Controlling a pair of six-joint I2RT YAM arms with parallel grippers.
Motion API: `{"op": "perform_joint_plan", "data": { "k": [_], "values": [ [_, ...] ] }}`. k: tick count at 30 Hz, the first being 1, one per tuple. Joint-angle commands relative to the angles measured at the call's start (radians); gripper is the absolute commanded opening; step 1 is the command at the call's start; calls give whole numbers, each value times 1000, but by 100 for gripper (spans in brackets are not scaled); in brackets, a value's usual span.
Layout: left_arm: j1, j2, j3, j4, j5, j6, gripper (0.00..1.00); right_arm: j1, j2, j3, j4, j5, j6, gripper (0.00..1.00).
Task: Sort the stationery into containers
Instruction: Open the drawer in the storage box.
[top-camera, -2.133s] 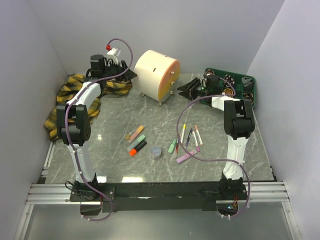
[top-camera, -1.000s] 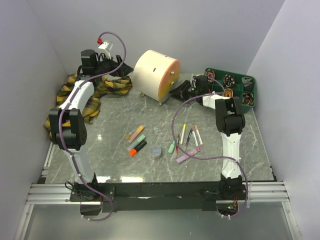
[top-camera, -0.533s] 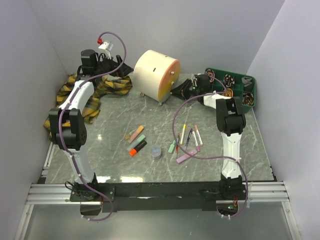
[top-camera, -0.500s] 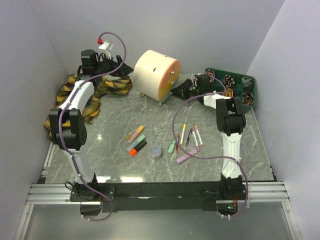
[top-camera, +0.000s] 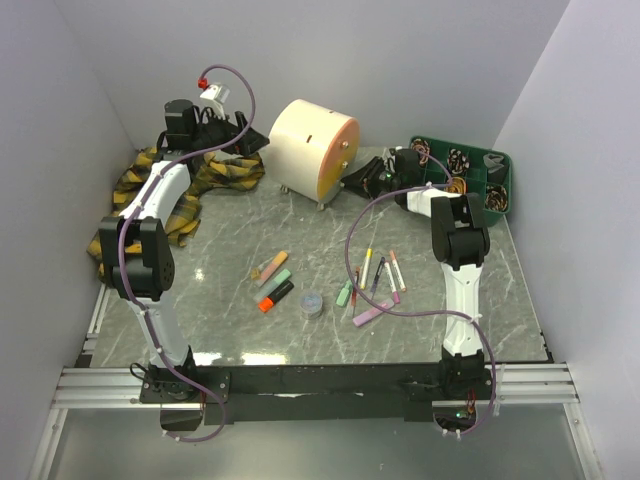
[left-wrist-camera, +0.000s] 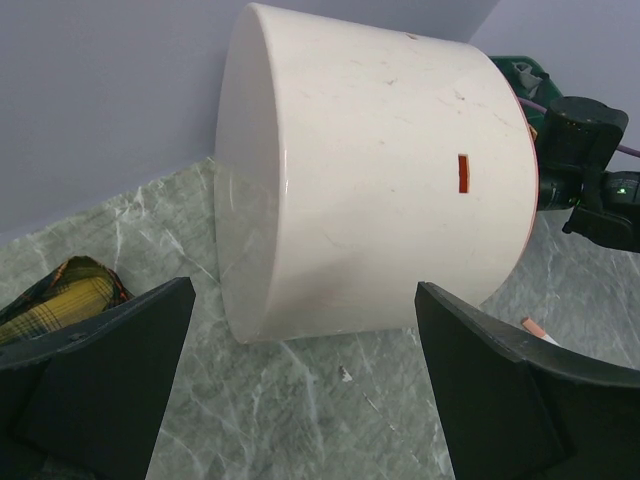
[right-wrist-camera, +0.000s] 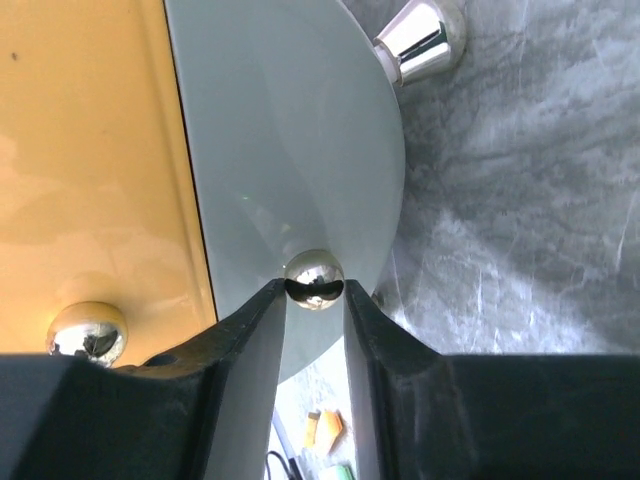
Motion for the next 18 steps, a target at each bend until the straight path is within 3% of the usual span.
{"op": "perform_joint_plan", "data": {
  "k": [1,5,9,12,18],
  "values": [
    [-7,-8,7,6,-8,35,99,-2,25,36,60,2,23,41],
    [-12,-1,15,-3,-20,44,99,-1,34,32,110,-24,42,35],
    [-15,7,21,-8,-26,53,99,-1,44,33,172,-50,53,18],
    [-19,8,24,-14,-34,60,99,-10,30,22,170,-58,45,10],
    [-22,8,40,-23,-48,75,99,-60,-48,-63,161,-90,23,6]
  ]
}}
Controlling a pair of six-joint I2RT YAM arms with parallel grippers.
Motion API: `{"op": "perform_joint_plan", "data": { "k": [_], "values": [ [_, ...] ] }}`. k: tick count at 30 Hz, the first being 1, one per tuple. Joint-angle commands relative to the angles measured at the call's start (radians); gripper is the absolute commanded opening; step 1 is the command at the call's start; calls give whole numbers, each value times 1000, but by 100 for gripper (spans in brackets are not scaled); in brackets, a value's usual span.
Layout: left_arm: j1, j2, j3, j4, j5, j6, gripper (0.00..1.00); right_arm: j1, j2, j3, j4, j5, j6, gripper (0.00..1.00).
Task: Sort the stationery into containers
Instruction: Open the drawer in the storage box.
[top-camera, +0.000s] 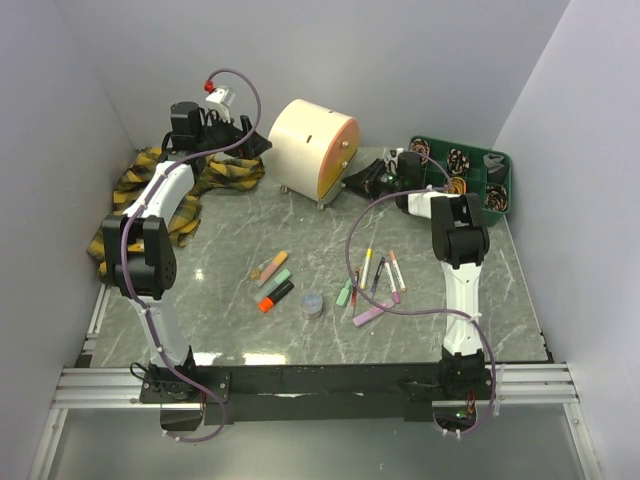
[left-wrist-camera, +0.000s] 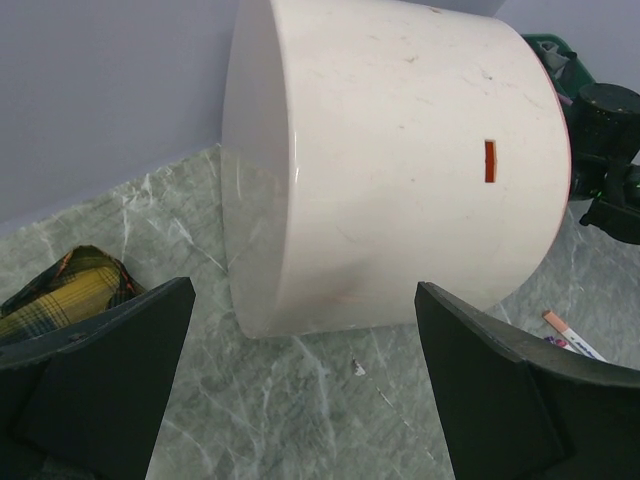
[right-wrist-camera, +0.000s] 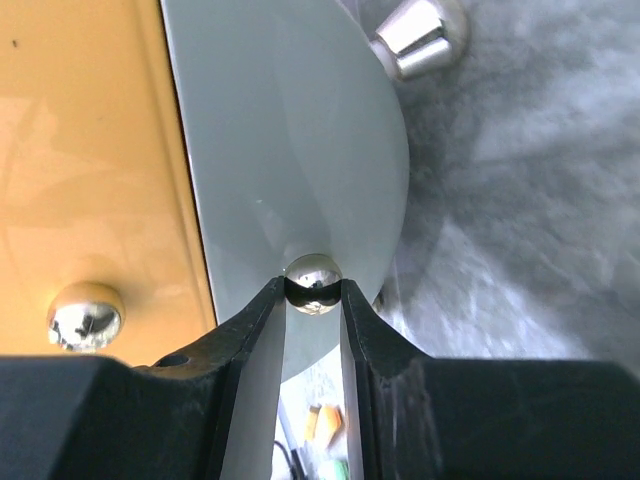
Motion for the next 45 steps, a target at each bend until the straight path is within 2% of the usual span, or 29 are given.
{"op": "perform_joint_plan", "data": {
  "k": [1,16,29,37,45],
  "values": [
    [-6,-3,41,1,-16,29,100,-52,-89,-58,49,-42,-18,6],
    [-14,-37,25,-11,-59,61,99,-110,-230,-239,51,-48,-53,8],
    [-6,-63,-10,-11,-55,69,99,-63,-171,-145,-29,62,-128,7],
    [0,-89,-19,-31,-60,78,99,-41,-252,-154,-190,236,-177,6],
    [12,-89,-28,5,-40,50,99,-43,-315,-211,-230,254,-187,6]
  ]
}}
